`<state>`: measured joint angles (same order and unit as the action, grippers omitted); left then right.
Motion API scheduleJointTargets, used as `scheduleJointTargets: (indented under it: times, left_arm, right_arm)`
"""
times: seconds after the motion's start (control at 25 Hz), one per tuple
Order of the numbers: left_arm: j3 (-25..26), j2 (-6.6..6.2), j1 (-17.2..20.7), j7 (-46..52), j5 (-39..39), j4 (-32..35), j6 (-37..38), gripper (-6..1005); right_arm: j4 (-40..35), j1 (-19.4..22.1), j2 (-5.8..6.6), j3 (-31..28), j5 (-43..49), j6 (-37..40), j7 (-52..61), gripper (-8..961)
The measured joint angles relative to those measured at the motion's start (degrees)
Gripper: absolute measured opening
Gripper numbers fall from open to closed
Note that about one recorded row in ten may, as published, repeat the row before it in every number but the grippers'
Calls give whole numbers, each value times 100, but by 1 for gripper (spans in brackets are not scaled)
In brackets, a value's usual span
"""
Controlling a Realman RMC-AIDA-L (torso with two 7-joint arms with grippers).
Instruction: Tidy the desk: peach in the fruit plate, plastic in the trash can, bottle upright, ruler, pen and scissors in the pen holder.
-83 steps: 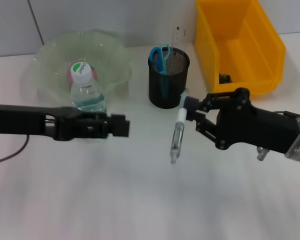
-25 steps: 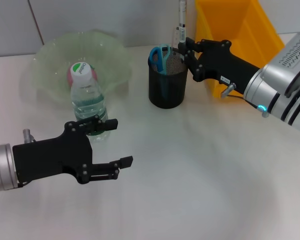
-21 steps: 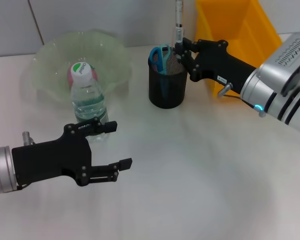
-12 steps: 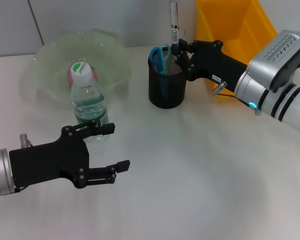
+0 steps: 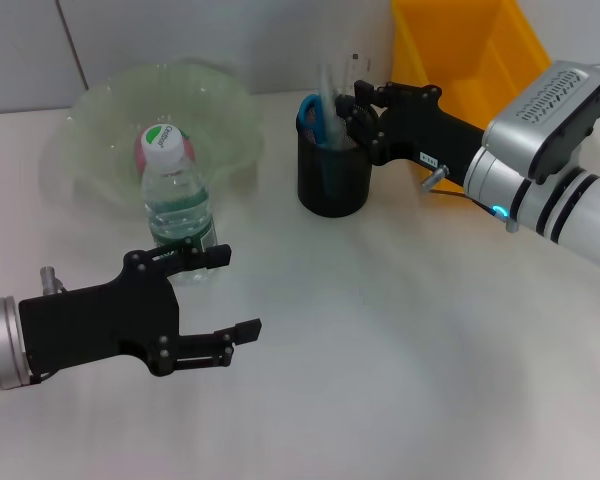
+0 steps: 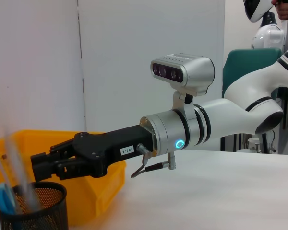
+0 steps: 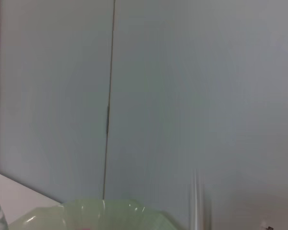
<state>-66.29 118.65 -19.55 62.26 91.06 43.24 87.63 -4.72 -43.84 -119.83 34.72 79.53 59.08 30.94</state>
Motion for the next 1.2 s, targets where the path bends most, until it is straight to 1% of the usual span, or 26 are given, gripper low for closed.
scheduleJointTargets:
  times: [0.28, 0.36, 0.4, 0.48, 0.52, 0.56, 0.6, 0.64, 0.72, 0.8, 0.88, 0.92, 0.96, 1.0, 1.12, 1.16, 1.2]
  left_arm:
    - [29, 0, -5, -3, -15, 16, 0, 859]
    - [38, 0, -12, -4, -18, 11, 0, 859]
    - [38, 0, -12, -4, -18, 11, 0, 859]
    - [40, 0, -22, -4, -19, 4, -3, 859]
    - [40, 0, -24, -4, -19, 3, -8, 859]
    - [42, 0, -25, 0, -20, 1, -16, 859]
    - [42, 0, -25, 0, -20, 1, -16, 859]
    - [47, -1, -23, 18, -24, 2, -14, 859]
    - [53, -6, -19, 64, -38, 5, -1, 859]
    - [57, -19, -19, 162, -62, 7, 42, 859]
    - [58, -37, -32, 278, -68, 7, 98, 859]
    - [58, -40, -37, 334, -68, 7, 128, 859]
    - [58, -45, -44, 385, -68, 11, 156, 859]
    - [58, -45, -44, 385, -68, 11, 156, 859]
    - [64, -71, -68, 641, -57, 39, 236, 859]
    - [65, -104, -103, 781, -44, 46, 271, 859]
    - [65, -104, -103, 781, -44, 46, 271, 859]
  right_arm:
    - [2, -1, 3, 6, 0, 15, 24, 343]
    - [-20, 45, 12, -20, -22, 209, 63, 383]
    - [-20, 45, 12, -20, -22, 209, 63, 422]
    - [-55, 113, 34, -12, -65, 485, 196, 500]
    - [-103, 154, 45, 16, -68, 630, 381, 539]
    - [-305, 284, 63, 110, -27, 853, 939, 578]
    - [-305, 284, 63, 110, -27, 853, 939, 592]
    - [-494, 401, 68, 221, 15, 978, 1285, 606]
    - [-1000, 690, 75, 487, 99, 1280, 1993, 633]
    - [-1611, 1021, 121, 816, 216, 1616, 2747, 661]
    - [-2069, 1251, 226, 1073, 413, 1931, 3369, 774]
    - [-2235, 1325, 309, 1159, 584, 2085, 3680, 831]
    - [-2444, 1375, 490, 1211, 975, 2355, 4204, 831]
    - [-2444, 1375, 490, 1211, 975, 2355, 4204, 831]
    - [-2454, 1241, 871, 1198, 1708, 2779, 4876, 831]
    - [-2424, 1126, 1041, 1199, 2049, 2953, 5144, 830]
    - [-2423, 1070, 1093, 1191, 2256, 3029, 5266, 830]
